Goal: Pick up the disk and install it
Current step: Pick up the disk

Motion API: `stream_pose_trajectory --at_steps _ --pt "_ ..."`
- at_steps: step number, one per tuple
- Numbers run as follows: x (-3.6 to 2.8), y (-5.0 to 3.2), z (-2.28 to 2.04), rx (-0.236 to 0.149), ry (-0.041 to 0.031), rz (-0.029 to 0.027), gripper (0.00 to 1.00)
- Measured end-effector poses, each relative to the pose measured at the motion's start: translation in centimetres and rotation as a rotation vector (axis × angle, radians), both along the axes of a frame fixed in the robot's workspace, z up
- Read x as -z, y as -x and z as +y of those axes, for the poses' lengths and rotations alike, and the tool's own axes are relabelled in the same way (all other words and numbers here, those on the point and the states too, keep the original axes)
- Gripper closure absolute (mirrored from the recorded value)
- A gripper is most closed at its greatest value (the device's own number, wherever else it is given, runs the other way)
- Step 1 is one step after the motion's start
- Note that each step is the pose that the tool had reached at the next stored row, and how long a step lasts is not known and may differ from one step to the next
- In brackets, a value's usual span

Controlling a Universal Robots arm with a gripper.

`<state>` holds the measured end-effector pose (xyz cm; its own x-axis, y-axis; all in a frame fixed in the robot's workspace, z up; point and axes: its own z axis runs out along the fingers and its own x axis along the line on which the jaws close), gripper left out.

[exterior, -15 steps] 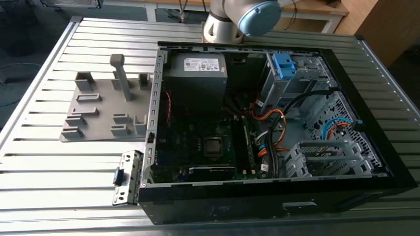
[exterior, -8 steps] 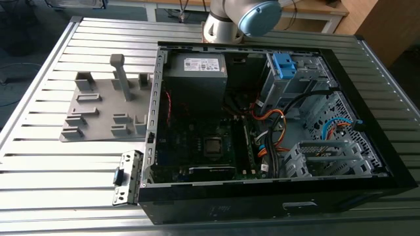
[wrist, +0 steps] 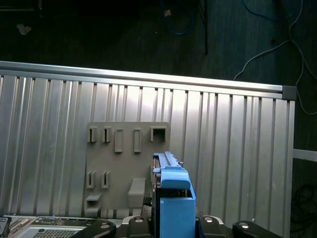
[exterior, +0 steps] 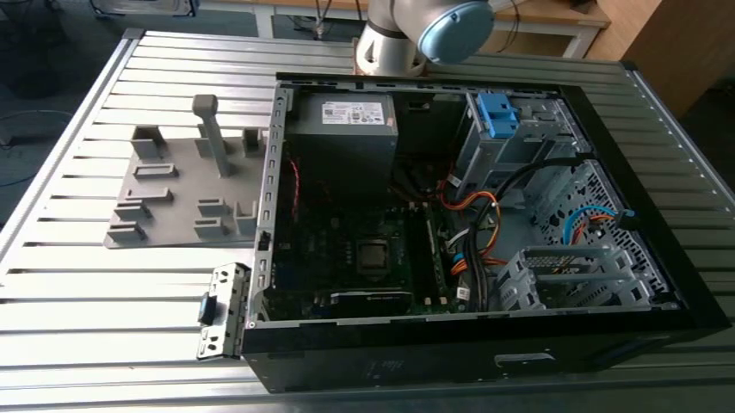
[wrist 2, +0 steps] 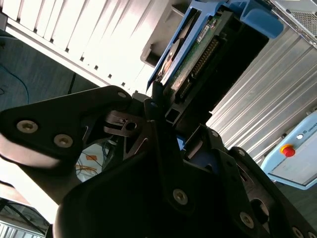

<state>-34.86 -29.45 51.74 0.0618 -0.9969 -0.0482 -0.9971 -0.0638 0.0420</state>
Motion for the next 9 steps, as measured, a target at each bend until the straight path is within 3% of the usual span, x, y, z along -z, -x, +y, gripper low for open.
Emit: stream_pose_trajectory --at_steps 9 --pt "0.00 -1.21 -0.01 0.000 0.0000 0.0000 0.64"
